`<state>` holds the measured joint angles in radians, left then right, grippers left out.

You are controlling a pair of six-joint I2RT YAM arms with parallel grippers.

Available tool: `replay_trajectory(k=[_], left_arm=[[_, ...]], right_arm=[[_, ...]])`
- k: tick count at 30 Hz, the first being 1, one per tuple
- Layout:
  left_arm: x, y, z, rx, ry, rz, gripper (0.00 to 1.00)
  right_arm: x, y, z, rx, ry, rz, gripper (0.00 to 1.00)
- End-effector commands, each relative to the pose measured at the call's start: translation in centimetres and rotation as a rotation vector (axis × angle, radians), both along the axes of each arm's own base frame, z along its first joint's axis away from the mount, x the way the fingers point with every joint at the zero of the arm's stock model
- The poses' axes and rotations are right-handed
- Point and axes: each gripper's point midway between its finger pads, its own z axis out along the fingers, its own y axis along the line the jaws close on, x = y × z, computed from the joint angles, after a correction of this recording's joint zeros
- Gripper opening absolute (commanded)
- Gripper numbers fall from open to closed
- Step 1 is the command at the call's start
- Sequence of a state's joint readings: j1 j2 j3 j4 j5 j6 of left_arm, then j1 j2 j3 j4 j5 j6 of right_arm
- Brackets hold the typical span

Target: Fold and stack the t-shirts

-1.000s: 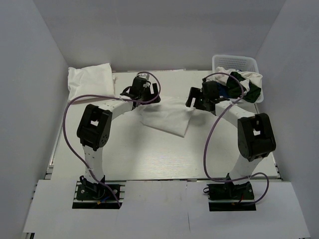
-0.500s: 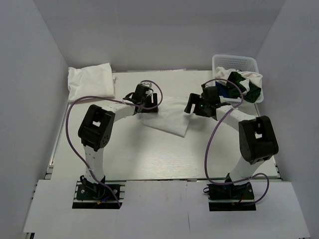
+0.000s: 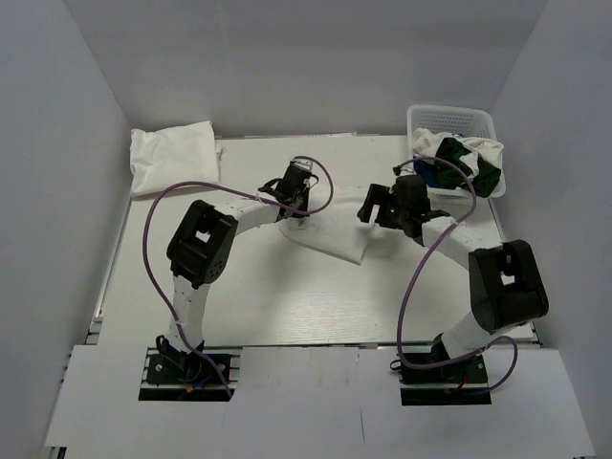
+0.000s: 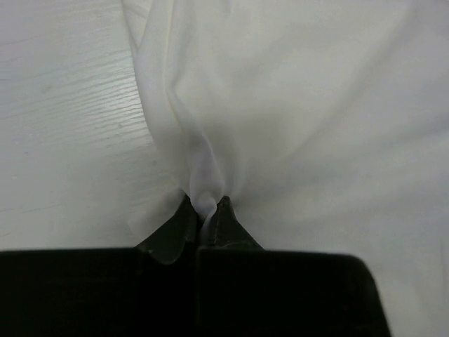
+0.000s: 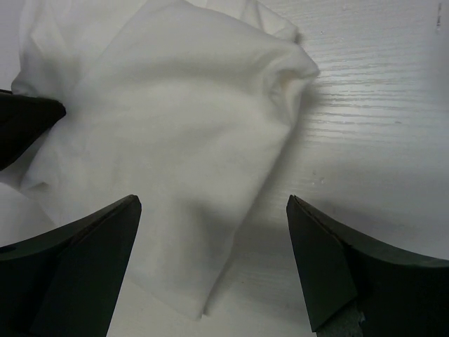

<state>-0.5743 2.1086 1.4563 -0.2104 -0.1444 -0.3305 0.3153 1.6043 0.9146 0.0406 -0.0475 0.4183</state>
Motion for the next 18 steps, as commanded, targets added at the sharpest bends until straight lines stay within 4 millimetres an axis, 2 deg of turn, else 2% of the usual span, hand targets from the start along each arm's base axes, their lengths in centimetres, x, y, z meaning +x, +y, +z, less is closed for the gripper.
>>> replay_trajectory(k=[1,2,3,5,8,9,11,12,13,14,17,18], left_arm=[[0.7,4.7,2.8,0.203,-0.092,0.119,0.00],[1.8,4.9,4.9,0.202,-0.165,0.137,0.00],[2.4,6.3,7.7,0.245,-0.245,0.183,0.00],[3.9,8.6,10.7,0.279,-0.337,0.255,0.00],[5.0,10.7,14.4,0.353,-0.461,0.302,0.00],[5.3,11.0,14.8,0.387,-0.486,0.294,0.00],[5.7,12.3,15.6,0.479,-0.525,0.284,0.00],[6.2,13.7,16.1,0.519,-0.545,0.335,0.00],[6.4,14.1,16.5,0.563,-0.553,0.338,0.00],[6.9,16.1,17.3,0.599,-0.555,0.398,0.00],[8.2,18.0,18.4,0.615,-0.575,0.418,0.00],[8.9,19.4,18.7,0.619,-0.579,0.442,0.00]], right_arm=[[1.1,-0.4,4.0,0.030,-0.174,-0.034,0.90],[0.8,-1.1,3.3,0.010,-0.176,-0.055,0.90],[0.3,-1.3,3.8,0.016,-0.218,-0.057,0.90],[0.4,-1.5,4.7,0.029,-0.280,-0.061,0.90],[0.2,-1.6,6.7,0.051,-0.357,-0.063,0.90],[-0.1,-1.7,6.2,0.047,-0.353,-0.063,0.90],[0.0,-1.9,7.1,0.053,-0.389,-0.071,0.90],[-0.2,-2.0,6.8,0.050,-0.389,-0.073,0.90],[-0.1,-2.0,7.2,0.051,-0.403,-0.075,0.90],[0.0,-2.1,7.2,0.052,-0.407,-0.080,0.90],[0.0,-2.3,7.2,0.041,-0.414,-0.087,0.90],[0.0,-2.4,7.1,0.038,-0.412,-0.089,0.90]])
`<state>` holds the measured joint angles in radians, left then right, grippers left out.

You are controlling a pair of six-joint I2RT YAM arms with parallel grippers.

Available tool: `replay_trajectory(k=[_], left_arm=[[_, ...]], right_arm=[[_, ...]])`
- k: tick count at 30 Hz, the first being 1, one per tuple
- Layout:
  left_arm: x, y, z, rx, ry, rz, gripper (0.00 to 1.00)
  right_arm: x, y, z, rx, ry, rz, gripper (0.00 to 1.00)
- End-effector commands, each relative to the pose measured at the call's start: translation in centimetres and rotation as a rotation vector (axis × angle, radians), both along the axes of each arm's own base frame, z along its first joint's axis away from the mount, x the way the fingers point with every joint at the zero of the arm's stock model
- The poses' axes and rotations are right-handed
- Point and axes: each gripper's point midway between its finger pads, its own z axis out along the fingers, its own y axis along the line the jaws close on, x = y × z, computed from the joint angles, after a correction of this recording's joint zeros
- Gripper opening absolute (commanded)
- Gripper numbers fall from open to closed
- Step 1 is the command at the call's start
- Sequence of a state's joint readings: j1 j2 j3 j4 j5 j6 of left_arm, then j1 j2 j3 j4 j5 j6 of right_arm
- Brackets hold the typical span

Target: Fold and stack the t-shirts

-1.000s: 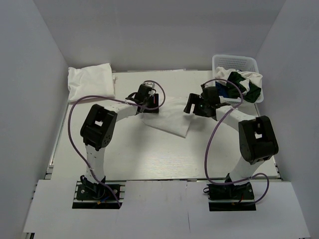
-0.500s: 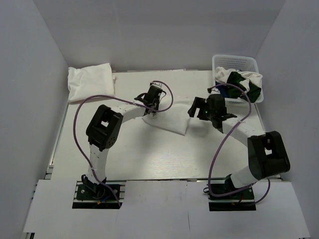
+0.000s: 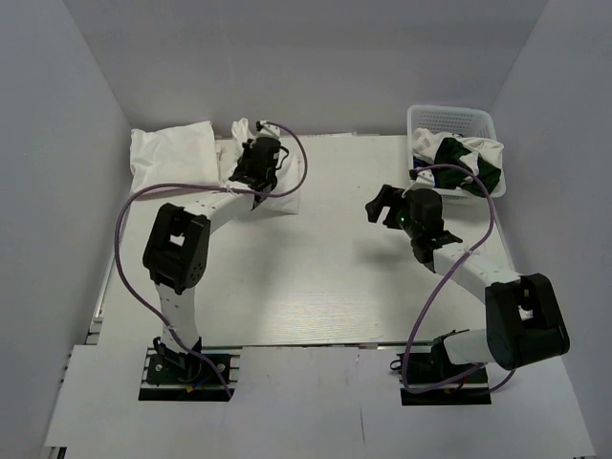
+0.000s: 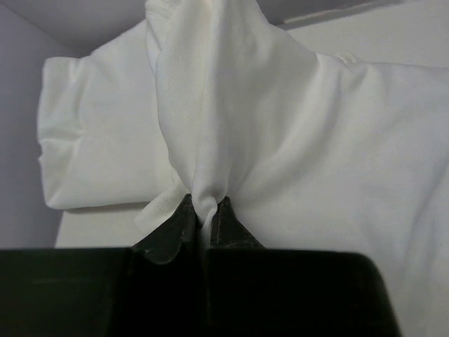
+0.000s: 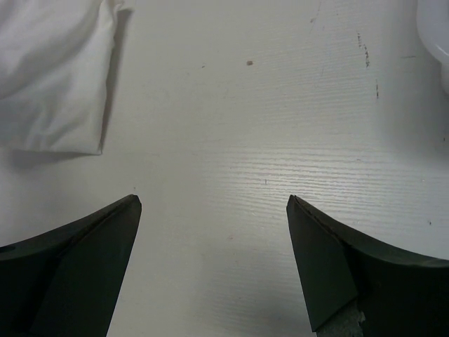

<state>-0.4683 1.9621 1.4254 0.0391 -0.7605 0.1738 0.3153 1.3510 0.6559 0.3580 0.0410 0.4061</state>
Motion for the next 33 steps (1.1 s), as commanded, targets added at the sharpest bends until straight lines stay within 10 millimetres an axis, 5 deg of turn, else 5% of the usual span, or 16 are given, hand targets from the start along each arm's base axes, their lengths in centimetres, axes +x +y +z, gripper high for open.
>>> replay_trajectory(k=[1,6,15,16,24,33], left_arm=[[2.3,4.5,6.5,0.037,-0.149,0.104,0.00],[4.7,8.1,8.4,0.090,-0.174,0.083,0.00],[7.1,11.5,10.2,0.153,-0.217,0.014,0.00],[7.4,11.4,11.9,0.146,-0.253,0.018,0.00],[7.6,10.6,15.7,0.115,-0.275,-0.028,0.00],[6.1,11.6,17.8,0.086,-0.281,0.037,0.00]], right_arm=[[0.9,-0.5,1.9,-0.004,-0.095,-0.025,0.90],[1.2,-0.4,1.6,-0.013,-0.091,-0.020,0.90],[1.7,0.4,0.9,-0.015,-0.060,0.011,0.90],[1.9,0.4,1.0,-0.016,-0.059,0.012,0.90],[1.8,0.8,-0.2,-0.015,-0.004,0.025,0.90],[1.5,1.6,0.0,0.014,0.001,0.061,0.90]])
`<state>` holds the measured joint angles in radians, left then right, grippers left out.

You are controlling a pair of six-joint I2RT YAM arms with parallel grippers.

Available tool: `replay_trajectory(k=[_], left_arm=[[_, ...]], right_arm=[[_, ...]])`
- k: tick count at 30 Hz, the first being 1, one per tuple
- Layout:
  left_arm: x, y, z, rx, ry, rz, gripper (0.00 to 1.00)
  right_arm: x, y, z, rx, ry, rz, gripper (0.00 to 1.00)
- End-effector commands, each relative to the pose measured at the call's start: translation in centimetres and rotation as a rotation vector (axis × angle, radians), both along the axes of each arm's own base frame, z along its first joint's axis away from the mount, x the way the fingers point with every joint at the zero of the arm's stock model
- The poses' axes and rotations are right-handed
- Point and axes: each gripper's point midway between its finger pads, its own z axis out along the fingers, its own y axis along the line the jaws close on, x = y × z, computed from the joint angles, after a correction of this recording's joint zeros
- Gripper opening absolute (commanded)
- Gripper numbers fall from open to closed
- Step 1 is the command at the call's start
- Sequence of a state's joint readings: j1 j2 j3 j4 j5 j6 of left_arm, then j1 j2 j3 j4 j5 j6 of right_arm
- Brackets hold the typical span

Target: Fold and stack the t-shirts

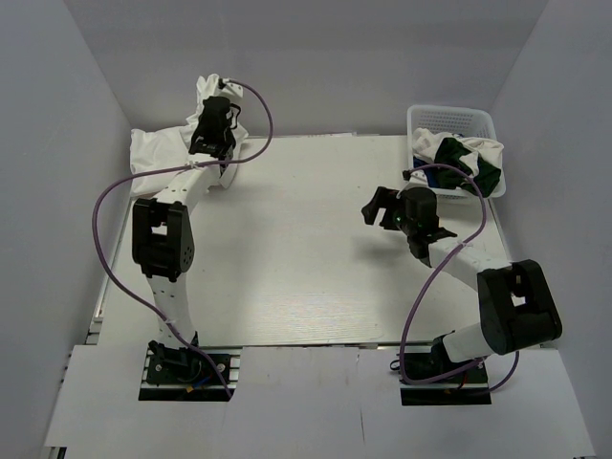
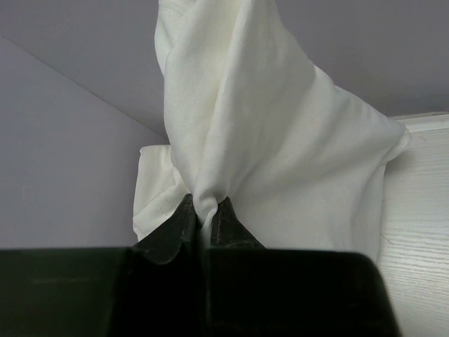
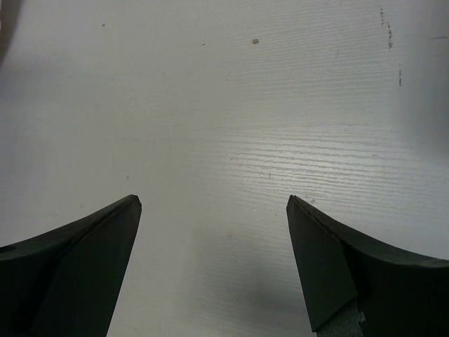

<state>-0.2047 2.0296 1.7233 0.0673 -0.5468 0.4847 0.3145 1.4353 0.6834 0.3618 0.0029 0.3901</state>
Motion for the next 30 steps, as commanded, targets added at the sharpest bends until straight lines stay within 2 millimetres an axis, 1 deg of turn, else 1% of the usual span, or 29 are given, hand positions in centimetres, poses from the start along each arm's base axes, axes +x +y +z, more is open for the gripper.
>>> replay_trajectory(k=[1,2,3,4,5,6,7,8,9,10,12,13,14,15,16,17,18,19,20,21,22,23,24,25,26,27,29,30], left_arm=[[-2.1,0.9,9.1,-0.054,-0.173,0.039,0.00],[-2.1,1.4,9.1,-0.063,-0.177,0.049,0.00],[-2.3,1.3,10.4,-0.080,-0.199,0.041,0.00],[-2.4,2.0,10.4,-0.075,-0.182,0.053,0.00],[-2.6,2.5,11.2,-0.086,-0.186,0.064,0.00],[-2.3,2.6,11.0,-0.099,-0.192,0.076,0.00],[-2.3,2.8,10.8,-0.095,-0.183,0.094,0.00],[-2.4,3.8,10.9,-0.099,-0.187,0.135,0.00],[-2.4,3.8,10.6,-0.109,-0.180,0.137,0.00],[-2.2,4.3,9.7,-0.103,-0.158,0.147,0.00],[-2.2,5.7,9.7,-0.125,-0.168,0.165,0.00],[-2.0,5.4,8.8,-0.124,-0.149,0.151,0.00],[-1.9,5.9,8.5,-0.124,-0.147,0.153,0.00],[-1.4,5.9,7.2,-0.120,-0.125,0.154,0.00],[-1.3,7.3,7.0,-0.118,-0.125,0.178,0.00],[-1.0,7.8,6.4,-0.115,-0.110,0.188,0.00],[-0.4,8.1,4.1,-0.121,-0.067,0.192,0.00],[0.1,8.8,3.7,-0.132,-0.067,0.192,0.00],[0.3,9.4,2.6,-0.129,-0.050,0.203,0.00],[0.9,9.4,2.2,-0.131,-0.065,0.202,0.00],[1.9,10.2,0.5,-0.109,-0.044,0.211,0.00],[2.4,10.9,-0.3,-0.105,-0.039,0.232,0.00],[3.1,10.9,-1.2,-0.094,-0.015,0.232,0.00],[3.8,11.9,-0.1,-0.085,-0.042,0.256,0.00],[4.7,12.8,-2.9,-0.078,-0.008,0.278,0.00],[5.2,12.9,-3.4,-0.066,-0.001,0.276,0.00],[5.5,14.8,-3.7,-0.068,-0.020,0.305,0.00],[5.9,14.8,-4.3,-0.068,-0.016,0.305,0.00]], right_arm=[[1.1,0.9,2.1,0.036,-0.046,0.019,0.90],[1.0,0.9,1.9,0.035,-0.041,0.021,0.90],[1.1,0.9,2.0,0.036,-0.046,0.023,0.90],[1.1,1.1,2.0,0.041,-0.043,0.032,0.90],[1.1,1.3,1.8,0.040,-0.032,0.037,0.90],[1.1,1.1,1.6,0.040,-0.025,0.034,0.90],[1.2,1.5,1.7,0.042,-0.028,0.048,0.90],[1.2,1.6,1.5,0.044,-0.021,0.051,0.90],[1.2,1.6,1.4,0.046,-0.015,0.049,0.90],[1.3,1.6,1.5,0.045,-0.017,0.053,0.90],[1.3,1.6,1.1,0.040,-0.009,0.054,0.90],[1.5,1.8,1.1,0.043,-0.008,0.055,0.90],[1.5,1.8,0.9,0.038,0.002,0.057,0.90],[1.6,1.8,0.6,0.040,0.011,0.055,0.90],[1.7,1.8,0.3,0.036,0.022,0.053,0.90],[2.0,1.9,0.4,0.036,0.021,0.053,0.90],[2.1,2.0,0.2,0.033,0.026,0.052,0.90],[2.1,1.9,0.0,0.032,0.036,0.049,0.90],[2.3,1.9,0.1,0.029,0.033,0.048,0.90],[2.4,2.0,0.2,0.031,0.032,0.047,0.90],[2.4,2.0,-0.3,0.028,0.047,0.046,0.90],[2.4,2.0,-0.2,0.029,0.049,0.047,0.90],[2.6,2.0,-0.2,0.026,0.048,0.043,0.90],[2.6,2.1,-0.3,0.024,0.053,0.045,0.90],[2.6,2.0,-0.4,0.020,0.059,0.040,0.90],[2.7,1.9,-0.4,0.019,0.059,0.034,0.90],[2.7,1.9,-0.8,0.006,0.070,0.031,0.90],[2.8,1.7,-0.7,0.004,0.070,0.025,0.90]])
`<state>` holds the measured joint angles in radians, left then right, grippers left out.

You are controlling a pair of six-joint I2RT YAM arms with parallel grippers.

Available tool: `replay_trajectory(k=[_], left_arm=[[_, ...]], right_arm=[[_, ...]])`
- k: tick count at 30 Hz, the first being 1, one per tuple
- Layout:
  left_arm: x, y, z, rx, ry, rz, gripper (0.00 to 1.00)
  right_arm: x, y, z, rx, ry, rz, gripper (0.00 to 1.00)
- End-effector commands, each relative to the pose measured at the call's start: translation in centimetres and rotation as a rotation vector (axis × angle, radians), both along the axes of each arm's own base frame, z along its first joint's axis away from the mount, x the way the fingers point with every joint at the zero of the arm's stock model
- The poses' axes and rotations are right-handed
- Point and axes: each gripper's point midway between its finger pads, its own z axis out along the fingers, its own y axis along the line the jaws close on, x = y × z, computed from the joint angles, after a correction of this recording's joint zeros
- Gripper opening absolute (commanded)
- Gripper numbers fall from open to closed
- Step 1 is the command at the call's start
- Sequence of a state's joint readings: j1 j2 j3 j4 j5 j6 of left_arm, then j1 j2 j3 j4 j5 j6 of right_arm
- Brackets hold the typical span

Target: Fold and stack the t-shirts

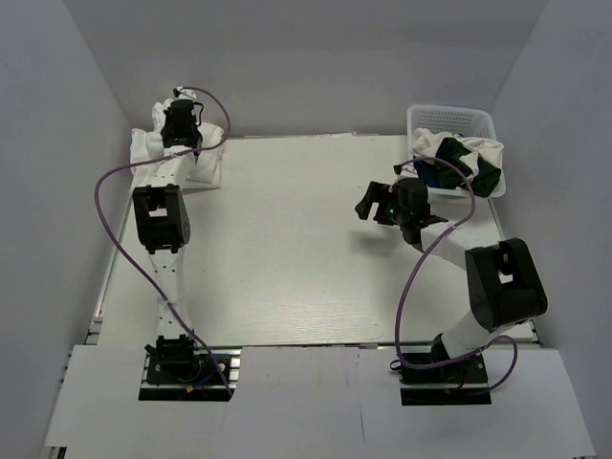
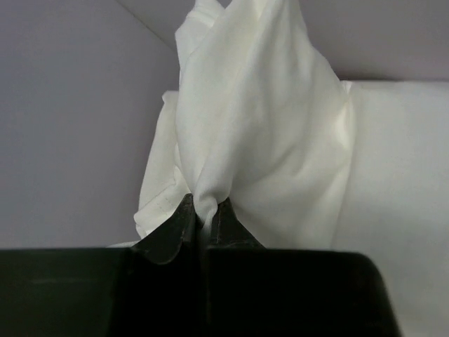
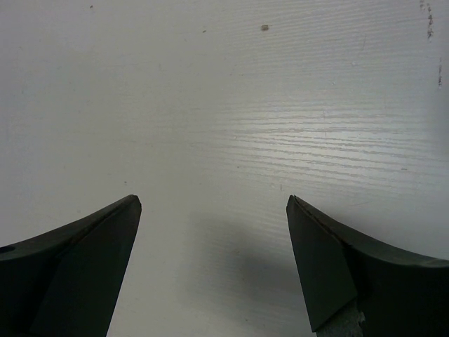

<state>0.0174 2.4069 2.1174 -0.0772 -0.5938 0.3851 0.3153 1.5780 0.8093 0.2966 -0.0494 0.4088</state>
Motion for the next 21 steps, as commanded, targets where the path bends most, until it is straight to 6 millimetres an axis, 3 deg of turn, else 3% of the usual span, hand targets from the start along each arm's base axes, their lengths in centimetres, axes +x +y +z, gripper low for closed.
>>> replay_trajectory(k=[1,8,10,15,17,21], left_arm=[[0.7,1.9,3.7,0.000,-0.105,0.034,0.00],[0.1,3.8,2.1,0.002,-0.083,0.090,0.00],[-0.8,5.3,2.2,0.003,-0.079,0.137,0.00],[-2.2,6.9,1.4,-0.043,-0.079,0.190,0.00],[-2.7,6.8,1.0,-0.067,-0.060,0.200,0.13],[-4.0,7.9,1.0,-0.113,-0.062,0.261,0.15]], right_arm=[[1.1,0.1,0.8,-0.013,-0.016,-0.013,0.90],[1.3,0.0,0.0,-0.020,0.013,-0.023,0.90],[1.6,0.2,0.3,-0.011,0.012,-0.023,0.90],[1.7,0.5,0.1,-0.014,0.015,-0.006,0.90],[1.8,0.5,-0.2,-0.016,0.022,-0.004,0.90],[1.7,0.7,-0.3,-0.015,0.023,0.008,0.90]])
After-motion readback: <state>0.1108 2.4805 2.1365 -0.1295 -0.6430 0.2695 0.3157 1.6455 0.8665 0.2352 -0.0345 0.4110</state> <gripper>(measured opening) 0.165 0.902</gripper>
